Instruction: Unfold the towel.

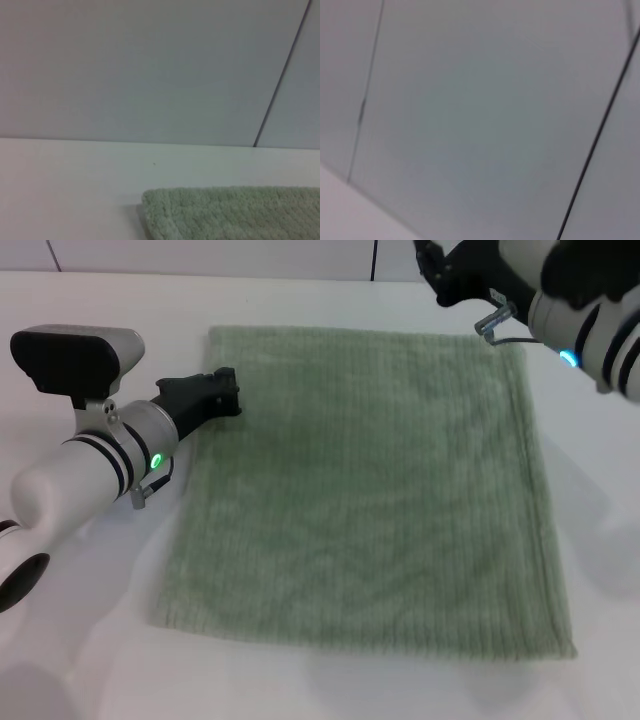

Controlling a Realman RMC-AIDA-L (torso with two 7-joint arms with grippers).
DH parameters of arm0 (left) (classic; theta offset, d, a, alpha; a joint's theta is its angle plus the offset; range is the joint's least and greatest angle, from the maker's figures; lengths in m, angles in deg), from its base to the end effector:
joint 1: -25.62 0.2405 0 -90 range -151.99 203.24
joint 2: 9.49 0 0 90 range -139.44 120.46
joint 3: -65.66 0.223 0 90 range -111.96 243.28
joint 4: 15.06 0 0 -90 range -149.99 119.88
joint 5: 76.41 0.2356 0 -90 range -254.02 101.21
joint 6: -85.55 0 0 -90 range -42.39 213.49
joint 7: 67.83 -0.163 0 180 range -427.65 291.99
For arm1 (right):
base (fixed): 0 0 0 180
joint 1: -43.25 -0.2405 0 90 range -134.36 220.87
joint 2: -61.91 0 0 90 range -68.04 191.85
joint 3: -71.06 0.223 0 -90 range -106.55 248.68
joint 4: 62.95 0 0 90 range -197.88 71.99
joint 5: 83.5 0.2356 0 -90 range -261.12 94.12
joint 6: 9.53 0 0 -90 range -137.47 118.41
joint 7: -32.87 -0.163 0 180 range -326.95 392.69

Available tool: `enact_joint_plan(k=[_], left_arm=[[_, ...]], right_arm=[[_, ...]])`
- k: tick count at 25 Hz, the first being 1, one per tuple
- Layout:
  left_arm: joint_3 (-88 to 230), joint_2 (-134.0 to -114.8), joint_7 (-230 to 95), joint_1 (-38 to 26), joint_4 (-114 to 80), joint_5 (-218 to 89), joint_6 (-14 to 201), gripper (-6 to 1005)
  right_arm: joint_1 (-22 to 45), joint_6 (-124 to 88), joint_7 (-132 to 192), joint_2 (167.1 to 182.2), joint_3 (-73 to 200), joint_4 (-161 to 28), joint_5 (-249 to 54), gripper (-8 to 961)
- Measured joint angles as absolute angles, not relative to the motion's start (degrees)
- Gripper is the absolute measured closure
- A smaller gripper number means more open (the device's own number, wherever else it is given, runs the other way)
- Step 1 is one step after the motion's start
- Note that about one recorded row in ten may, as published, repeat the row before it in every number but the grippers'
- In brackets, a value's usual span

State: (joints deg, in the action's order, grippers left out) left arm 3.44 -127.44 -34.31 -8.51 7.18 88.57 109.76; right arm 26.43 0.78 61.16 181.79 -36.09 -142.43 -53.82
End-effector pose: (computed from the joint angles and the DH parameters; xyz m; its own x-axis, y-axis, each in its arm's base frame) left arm -0.2677 0.4105 -0.0902 0.6183 0.4388 0.6520 0.7852 -0.3087 -0.5369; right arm 0.1000 0.4098 -0.0293 0.9153 -0.0632 -0.3978 -0.3745 -0.4976 -0.7824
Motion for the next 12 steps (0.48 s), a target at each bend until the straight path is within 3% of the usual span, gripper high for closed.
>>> enact_joint_plan(k=[7, 12], left_arm=[[3.4, -127.47, -34.4, -7.4, 7.2, 88.6, 112.8, 872], [3.4, -127.60, -34.2, -5.9, 7.1, 88.6, 118.1, 870]], right_arm=[[27.4, -35.5, 60.9, 181.59, -47.3, -125.3, -54.1, 618], [26.7, -47.3, 58.5, 181.72, -50.2, -117.7, -53.9, 617]])
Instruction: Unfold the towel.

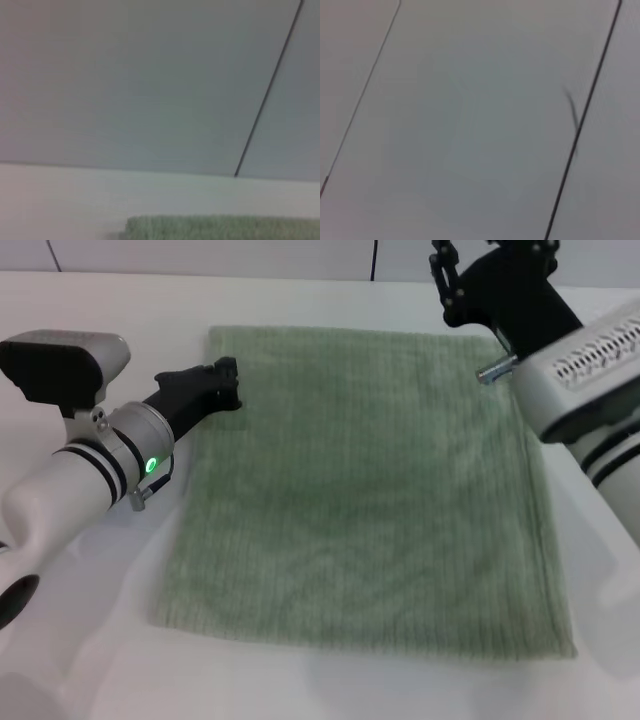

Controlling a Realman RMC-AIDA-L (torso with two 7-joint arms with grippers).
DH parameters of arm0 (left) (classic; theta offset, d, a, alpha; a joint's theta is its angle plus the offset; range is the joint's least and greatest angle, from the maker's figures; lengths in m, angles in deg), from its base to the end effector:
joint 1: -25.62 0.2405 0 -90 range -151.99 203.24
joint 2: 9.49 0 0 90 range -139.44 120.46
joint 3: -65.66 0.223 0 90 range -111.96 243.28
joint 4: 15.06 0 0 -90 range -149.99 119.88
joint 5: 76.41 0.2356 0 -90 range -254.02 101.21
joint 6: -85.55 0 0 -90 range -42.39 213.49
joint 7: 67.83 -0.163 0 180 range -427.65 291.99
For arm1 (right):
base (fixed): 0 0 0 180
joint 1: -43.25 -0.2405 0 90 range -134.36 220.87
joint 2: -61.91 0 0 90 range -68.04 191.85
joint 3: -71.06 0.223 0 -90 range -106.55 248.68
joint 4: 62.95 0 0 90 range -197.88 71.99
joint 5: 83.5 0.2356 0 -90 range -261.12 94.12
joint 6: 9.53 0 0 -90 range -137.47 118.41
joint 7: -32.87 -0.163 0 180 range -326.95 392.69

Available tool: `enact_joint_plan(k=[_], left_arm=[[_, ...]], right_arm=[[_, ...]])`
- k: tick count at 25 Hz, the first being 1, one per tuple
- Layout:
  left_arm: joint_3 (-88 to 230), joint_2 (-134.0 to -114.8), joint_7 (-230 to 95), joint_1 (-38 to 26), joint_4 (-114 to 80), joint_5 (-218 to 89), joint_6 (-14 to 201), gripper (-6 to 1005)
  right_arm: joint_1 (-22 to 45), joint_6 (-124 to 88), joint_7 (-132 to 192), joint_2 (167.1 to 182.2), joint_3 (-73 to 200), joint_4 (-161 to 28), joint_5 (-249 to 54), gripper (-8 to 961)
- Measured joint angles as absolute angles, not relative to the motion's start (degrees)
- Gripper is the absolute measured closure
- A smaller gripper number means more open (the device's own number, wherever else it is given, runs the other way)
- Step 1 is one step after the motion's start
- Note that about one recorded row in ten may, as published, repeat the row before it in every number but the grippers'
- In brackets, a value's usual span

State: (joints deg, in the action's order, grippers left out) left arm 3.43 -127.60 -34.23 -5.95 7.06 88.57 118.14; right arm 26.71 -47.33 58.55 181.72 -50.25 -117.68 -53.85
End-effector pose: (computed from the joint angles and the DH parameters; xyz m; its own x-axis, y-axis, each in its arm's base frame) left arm -0.2634 0.4017 -0.0845 0.5959 0.3643 0.7157 0.8004 -0.3413 -0.4928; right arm 0.1437 0.3793 -0.0598 0.8523 0.2394 -0.4651 -0.3685 -0.3563 -0.8586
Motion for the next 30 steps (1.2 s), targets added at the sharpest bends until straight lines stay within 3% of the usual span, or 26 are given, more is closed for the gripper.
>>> enact_joint_plan(k=[8, 10, 19, 20, 27, 30], left_arm=[[3.4, -127.69, -34.5, -4.3, 6.5, 88.5, 125.8, 866], [0.7, -128.06, -37.5, -1.4, 4.7, 88.2, 140.3, 865], [-1.1, -127.83, -40.0, 2.1, 4.3, 88.1, 152.8, 861], [-1.6, -127.82, -40.2, 2.5, 4.2, 88.1, 153.0, 828], [-3.3, -128.15, -44.2, 3.3, 4.2, 88.0, 152.8, 594], [-4.0, -128.24, -44.8, 3.5, 4.0, 88.0, 152.7, 494]], right_arm=[[25.3, -55.4, 53.5, 181.57, -51.7, -110.5, -53.8, 618], [24.1, -58.0, 51.6, 181.53, -52.5, -106.8, -53.8, 617], [22.4, -58.9, 46.4, 181.12, -51.8, -103.0, -53.8, 609], [22.2, -59.2, 46.4, 181.09, -51.3, -102.3, -53.8, 608], [17.2, -61.6, 44.3, 181.27, -48.4, -96.0, -53.8, 174], [14.2, -62.7, 40.4, 181.35, -47.3, -92.3, -53.8, 171]])
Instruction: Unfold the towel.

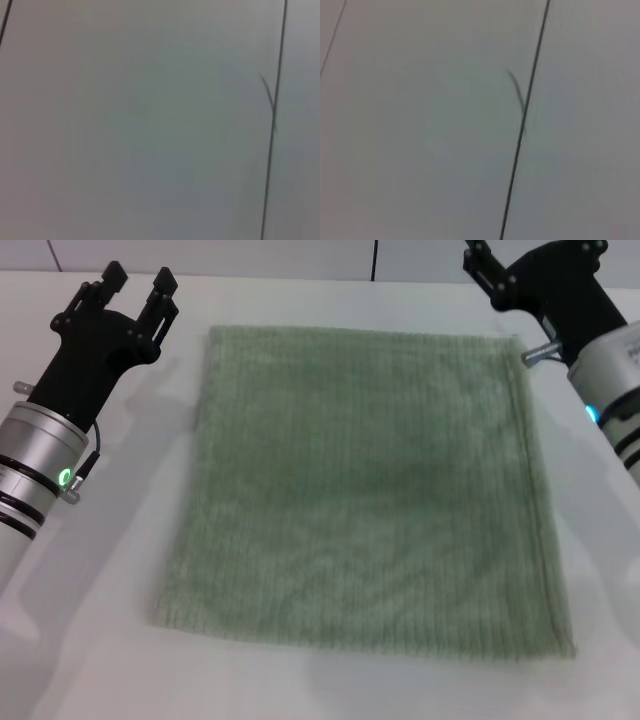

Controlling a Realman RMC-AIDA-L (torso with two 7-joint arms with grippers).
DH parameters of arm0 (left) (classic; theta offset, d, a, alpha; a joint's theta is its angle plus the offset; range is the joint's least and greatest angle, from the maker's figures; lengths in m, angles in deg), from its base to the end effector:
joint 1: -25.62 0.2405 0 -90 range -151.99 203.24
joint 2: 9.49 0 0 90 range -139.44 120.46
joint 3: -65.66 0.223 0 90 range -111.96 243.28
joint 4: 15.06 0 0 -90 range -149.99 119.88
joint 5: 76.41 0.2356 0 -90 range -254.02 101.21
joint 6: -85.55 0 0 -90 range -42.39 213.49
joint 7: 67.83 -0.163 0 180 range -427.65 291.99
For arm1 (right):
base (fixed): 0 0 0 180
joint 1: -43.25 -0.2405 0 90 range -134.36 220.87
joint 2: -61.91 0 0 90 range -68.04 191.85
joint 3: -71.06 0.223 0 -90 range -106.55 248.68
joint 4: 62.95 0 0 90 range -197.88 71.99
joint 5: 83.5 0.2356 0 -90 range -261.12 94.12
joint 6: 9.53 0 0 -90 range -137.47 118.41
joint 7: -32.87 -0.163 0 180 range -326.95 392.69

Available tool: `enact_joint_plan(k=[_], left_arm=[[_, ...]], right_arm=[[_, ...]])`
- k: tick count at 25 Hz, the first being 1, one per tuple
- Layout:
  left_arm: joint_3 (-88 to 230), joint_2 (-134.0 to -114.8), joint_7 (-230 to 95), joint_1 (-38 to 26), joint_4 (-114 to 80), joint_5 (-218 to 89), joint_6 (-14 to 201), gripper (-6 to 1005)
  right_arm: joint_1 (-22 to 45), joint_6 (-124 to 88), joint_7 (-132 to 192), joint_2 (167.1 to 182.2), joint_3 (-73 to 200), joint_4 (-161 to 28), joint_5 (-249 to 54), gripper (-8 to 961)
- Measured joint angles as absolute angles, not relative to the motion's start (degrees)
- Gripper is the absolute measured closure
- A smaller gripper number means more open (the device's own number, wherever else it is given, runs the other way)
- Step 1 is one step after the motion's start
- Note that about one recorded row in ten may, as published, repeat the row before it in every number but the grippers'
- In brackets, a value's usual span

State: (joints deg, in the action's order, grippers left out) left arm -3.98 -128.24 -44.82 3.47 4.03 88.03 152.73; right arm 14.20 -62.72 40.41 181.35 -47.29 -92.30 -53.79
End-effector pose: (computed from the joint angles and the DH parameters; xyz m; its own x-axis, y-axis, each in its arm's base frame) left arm -0.2643 0.3601 -0.0182 0.5530 -0.0999 0.8272 0.7521 -0.3674 -0.5471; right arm 0.1927 0.4061 -0.0434 0.7909 0.2232 -0.5697 -0.4863 -0.3359 -0.8067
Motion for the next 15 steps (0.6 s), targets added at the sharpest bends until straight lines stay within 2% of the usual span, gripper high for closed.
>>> enact_joint_plan(k=[11, 14, 15], left_arm=[[-5.7, -128.23, -46.2, 3.5, 2.6, 88.0, 153.1, 297], [-5.7, -128.23, -46.5, 3.6, 2.3, 88.0, 153.0, 140], [-5.8, -128.23, -46.6, 3.6, 2.1, 88.0, 153.0, 140]], right_arm=[[11.0, -65.0, 38.4, 181.47, -45.0, -89.1, -53.8, 168], [10.9, -65.3, 38.4, 181.53, -45.2, -88.8, -53.8, 168], [11.0, -65.3, 38.4, 181.53, -45.3, -88.8, -53.8, 168]])
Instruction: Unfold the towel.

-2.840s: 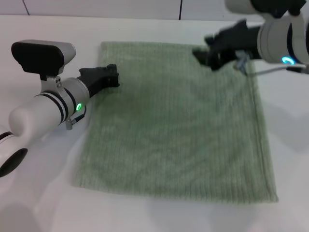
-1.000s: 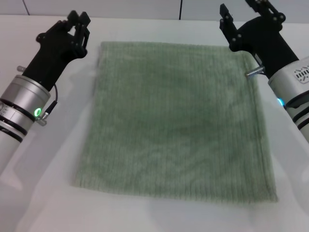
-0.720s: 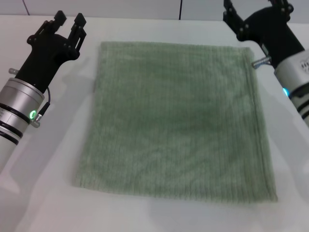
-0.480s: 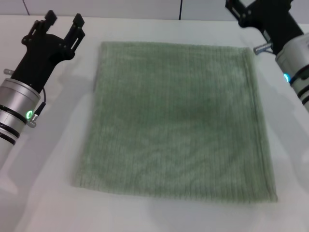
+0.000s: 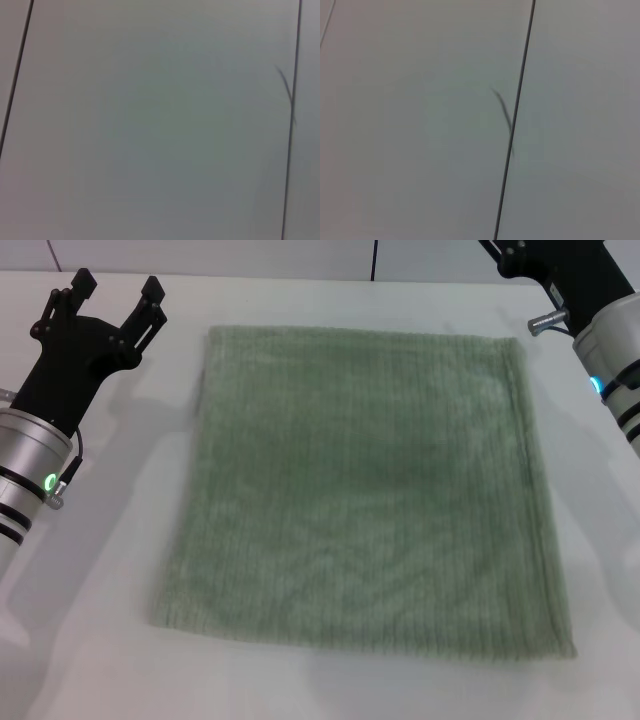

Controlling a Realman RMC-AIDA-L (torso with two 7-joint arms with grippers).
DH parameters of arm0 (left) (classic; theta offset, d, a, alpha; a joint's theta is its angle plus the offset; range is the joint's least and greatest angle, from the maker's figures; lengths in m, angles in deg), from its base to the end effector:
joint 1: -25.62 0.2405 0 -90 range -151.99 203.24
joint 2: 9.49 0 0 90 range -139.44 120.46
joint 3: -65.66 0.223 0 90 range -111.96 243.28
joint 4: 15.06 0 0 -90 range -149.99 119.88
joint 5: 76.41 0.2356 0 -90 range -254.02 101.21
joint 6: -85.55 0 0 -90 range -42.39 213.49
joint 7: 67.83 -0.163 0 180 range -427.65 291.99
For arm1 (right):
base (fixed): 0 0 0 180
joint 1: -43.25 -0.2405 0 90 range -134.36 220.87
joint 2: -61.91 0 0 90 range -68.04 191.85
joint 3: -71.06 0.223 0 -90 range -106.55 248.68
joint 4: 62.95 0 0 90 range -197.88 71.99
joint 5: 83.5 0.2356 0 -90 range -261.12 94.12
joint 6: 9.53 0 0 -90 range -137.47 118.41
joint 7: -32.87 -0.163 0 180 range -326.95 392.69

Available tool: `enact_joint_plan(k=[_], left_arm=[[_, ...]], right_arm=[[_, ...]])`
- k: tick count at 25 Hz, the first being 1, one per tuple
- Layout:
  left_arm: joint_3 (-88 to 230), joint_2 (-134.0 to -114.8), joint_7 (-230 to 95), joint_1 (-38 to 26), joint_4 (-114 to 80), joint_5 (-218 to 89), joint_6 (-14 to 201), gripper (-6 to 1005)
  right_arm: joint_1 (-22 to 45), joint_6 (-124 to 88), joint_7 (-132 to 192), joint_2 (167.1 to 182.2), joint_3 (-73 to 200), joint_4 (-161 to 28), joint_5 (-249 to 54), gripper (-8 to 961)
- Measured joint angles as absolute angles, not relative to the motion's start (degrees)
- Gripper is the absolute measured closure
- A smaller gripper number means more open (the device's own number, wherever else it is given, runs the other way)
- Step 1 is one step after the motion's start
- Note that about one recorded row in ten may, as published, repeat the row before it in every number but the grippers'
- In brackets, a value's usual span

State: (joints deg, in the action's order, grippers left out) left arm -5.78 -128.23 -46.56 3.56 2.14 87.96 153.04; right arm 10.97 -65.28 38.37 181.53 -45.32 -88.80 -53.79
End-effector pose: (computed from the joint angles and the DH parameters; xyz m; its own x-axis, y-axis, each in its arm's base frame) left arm -0.2771 0.3581 -0.0125 0.5826 -0.1033 0.8062 0.7468 -0.3234 -0.5811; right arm 0.1873 0.4163 -0.0339 0.7697 0.2549 -0.5854 -0.5026 -0.3235 -0.8017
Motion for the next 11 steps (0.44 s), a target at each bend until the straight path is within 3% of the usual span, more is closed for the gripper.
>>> enact_joint_plan(k=[11], left_arm=[[-5.9, -128.08, -46.6, 3.6, 1.3, 87.9, 152.8, 140]], right_arm=[[11.5, -65.3, 38.3, 181.68, -46.0, -88.2, -53.8, 168]])
